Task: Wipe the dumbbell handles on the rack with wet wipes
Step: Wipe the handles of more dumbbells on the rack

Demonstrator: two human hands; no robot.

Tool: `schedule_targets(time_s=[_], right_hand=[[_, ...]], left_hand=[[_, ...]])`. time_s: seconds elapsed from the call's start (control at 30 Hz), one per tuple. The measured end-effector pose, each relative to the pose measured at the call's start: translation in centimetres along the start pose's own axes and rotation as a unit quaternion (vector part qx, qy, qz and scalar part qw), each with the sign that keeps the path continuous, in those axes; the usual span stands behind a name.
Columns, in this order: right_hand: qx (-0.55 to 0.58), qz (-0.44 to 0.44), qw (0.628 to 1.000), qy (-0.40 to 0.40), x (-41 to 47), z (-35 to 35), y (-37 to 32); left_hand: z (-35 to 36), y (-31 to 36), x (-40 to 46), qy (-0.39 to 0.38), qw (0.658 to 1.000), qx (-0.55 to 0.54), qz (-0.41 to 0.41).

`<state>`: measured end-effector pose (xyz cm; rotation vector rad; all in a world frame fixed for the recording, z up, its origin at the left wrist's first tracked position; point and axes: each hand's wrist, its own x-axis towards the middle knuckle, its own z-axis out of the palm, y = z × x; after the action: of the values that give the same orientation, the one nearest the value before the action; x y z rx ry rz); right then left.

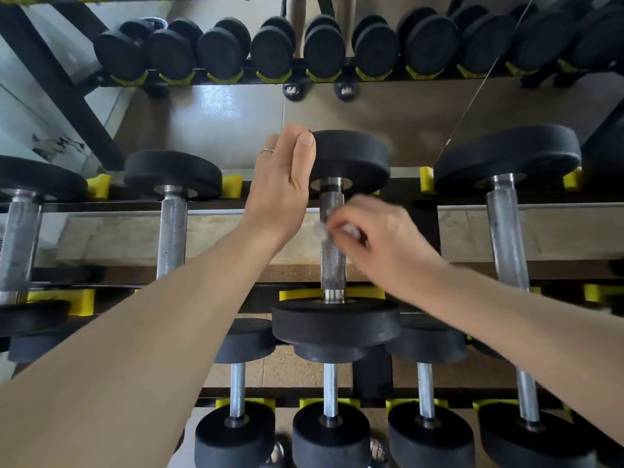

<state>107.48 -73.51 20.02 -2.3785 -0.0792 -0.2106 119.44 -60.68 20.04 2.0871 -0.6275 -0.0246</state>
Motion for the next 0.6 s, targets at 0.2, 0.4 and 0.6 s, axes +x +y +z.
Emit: schedule_targets(time_s=[0.2,0.4,0.6], right_hand=[[0.002,-0.013,0.999,-0.046,0.6,-1.4,0.0],[0.015,-0.022,0.999,-0.029,-0.6,0.1,0.1],[-0.003,-0.02,0.998,-0.062,0.7,-1.6,0.0]], left_hand=[[0.1,0.0,0.3,0.02,0.999,-0.006,0.028],[0.2,-0.1,0.2,0.013,1.0,0.007,0.026],[0.1,-0.1,0.2,0.026,0.999,0.009,0.03]])
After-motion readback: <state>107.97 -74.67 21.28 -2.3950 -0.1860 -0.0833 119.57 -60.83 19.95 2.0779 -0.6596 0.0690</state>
